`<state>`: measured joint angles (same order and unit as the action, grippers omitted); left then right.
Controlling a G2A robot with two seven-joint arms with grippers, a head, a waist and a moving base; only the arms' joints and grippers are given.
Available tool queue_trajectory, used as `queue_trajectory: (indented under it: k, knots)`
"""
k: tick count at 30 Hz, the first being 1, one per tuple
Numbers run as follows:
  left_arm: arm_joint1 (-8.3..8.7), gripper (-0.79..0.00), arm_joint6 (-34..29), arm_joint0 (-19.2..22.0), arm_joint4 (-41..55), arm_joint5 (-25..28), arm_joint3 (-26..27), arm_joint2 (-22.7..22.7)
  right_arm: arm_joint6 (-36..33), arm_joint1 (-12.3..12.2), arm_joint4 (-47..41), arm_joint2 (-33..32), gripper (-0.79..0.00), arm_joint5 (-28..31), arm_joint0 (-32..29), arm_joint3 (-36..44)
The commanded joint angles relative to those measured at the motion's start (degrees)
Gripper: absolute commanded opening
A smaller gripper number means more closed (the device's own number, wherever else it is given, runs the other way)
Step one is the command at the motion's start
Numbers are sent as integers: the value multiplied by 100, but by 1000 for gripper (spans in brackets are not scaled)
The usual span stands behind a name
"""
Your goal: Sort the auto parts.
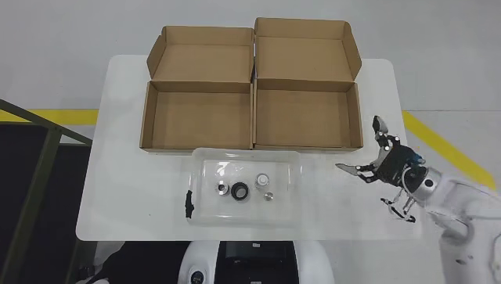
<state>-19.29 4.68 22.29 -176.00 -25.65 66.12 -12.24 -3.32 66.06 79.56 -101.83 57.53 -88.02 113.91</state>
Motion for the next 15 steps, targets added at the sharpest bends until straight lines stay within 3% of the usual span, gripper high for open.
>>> queue_trajectory:
  k: [1,15]
  knots:
    - [0,0,0,0,0,0,0,0,-233,-20,-122,197,0,47,84,31]
    - [0,0,0,0,0,0,0,0,-2130,-320,-668,2151,0,47,703,527]
